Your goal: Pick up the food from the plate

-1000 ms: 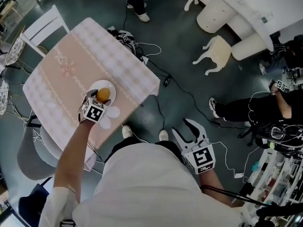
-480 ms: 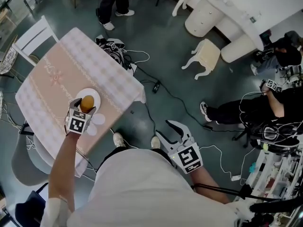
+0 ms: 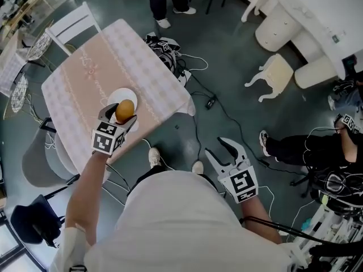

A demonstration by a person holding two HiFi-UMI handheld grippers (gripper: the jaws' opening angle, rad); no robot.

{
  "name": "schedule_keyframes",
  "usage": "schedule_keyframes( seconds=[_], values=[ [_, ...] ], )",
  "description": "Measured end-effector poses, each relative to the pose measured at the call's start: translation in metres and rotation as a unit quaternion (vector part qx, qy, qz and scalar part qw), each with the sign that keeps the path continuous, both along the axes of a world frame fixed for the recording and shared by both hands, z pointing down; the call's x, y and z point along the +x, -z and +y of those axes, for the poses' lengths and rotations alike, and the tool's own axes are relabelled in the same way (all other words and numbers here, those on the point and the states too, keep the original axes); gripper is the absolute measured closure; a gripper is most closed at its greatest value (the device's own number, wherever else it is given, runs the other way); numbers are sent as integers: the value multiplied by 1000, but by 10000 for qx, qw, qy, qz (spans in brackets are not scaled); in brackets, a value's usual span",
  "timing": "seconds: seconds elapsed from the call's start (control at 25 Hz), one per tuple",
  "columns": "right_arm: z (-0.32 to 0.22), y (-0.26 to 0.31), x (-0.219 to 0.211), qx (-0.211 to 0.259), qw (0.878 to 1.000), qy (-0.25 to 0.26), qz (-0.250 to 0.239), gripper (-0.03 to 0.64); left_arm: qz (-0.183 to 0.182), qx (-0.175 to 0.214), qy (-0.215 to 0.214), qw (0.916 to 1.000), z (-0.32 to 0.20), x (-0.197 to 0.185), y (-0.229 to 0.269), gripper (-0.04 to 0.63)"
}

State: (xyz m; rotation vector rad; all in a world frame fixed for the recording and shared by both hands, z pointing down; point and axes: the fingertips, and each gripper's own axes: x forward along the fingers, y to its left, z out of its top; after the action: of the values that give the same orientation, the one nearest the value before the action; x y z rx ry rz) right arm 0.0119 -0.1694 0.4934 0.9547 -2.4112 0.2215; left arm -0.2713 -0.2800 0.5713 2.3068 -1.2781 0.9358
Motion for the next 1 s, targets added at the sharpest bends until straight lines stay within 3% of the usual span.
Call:
schedule_keyframes(
  seconds=[0.68, 1.0],
  values=[
    [6, 3, 38, 254, 9941, 1021, -259, 417, 539, 642, 264, 9961, 112, 120, 109, 242],
    [22, -2, 47, 196, 9896, 1403, -263, 419, 360, 836, 104, 9958, 155, 162, 134, 242]
  ],
)
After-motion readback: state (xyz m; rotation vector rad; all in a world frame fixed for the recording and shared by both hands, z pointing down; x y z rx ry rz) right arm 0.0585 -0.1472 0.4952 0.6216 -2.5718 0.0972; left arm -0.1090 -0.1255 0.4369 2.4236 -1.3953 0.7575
